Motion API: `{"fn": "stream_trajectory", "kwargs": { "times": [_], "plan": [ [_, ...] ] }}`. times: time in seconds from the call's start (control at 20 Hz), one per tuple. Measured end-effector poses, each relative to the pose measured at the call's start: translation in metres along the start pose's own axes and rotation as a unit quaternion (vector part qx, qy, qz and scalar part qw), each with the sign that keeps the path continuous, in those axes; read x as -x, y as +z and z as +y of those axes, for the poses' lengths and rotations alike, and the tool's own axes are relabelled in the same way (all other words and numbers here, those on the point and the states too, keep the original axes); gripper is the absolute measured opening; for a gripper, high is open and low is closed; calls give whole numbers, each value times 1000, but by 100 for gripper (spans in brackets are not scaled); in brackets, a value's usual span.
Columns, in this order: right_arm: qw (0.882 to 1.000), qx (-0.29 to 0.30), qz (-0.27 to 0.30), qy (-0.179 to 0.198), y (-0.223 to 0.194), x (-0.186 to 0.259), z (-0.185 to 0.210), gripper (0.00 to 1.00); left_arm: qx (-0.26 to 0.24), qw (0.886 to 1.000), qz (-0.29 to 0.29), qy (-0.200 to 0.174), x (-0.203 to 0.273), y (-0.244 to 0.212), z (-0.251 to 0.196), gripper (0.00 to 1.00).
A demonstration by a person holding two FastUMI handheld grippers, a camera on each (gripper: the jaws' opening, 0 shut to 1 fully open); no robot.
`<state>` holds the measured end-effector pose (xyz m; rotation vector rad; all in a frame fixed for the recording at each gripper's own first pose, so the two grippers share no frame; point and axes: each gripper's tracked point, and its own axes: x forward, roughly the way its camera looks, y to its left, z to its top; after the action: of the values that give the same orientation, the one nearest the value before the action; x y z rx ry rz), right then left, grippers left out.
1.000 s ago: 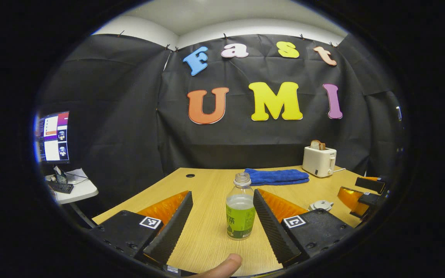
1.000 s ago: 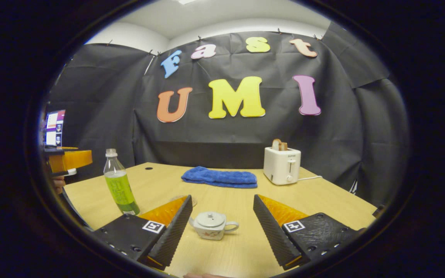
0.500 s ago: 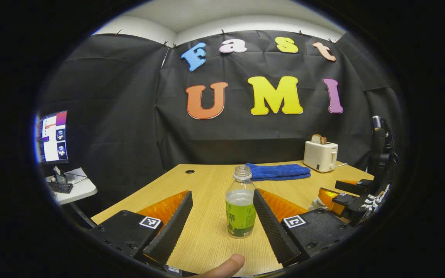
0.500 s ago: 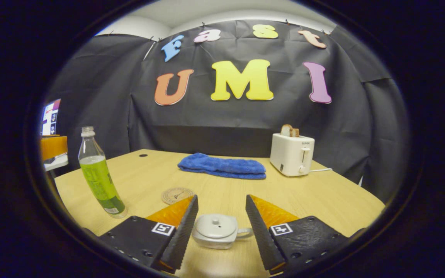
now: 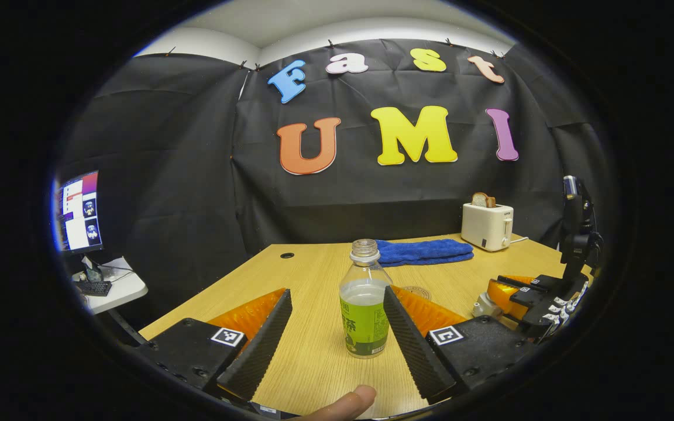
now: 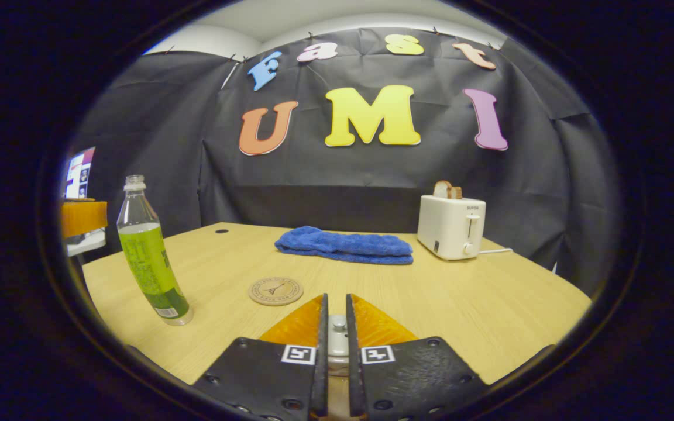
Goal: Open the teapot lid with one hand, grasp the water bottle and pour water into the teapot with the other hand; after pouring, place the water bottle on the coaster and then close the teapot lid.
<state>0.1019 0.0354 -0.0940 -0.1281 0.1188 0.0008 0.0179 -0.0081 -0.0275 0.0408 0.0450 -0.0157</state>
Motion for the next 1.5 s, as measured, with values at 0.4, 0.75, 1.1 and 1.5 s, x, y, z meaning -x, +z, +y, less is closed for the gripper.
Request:
{"fn": "stream_trajectory", "kwargs": {
  "times": [0.4,0.75,1.1,1.5],
  "plan": [
    [1000,-9,0,6,16,6,-1,0,8,999,16,-35,-6,-13,-15,99],
    [999,-4,-52,-3,64,32,-30,0,0,998,32,-63,-15,-32,-28,99],
    [996,5,-83,-11,86,75,-68,0,-13,996,65,-55,-49,-77,-40,99],
    [997,-2,-80,-15,80,89,-91,0,-6,995,92,-28,-56,-94,-39,80]
  ]
}}
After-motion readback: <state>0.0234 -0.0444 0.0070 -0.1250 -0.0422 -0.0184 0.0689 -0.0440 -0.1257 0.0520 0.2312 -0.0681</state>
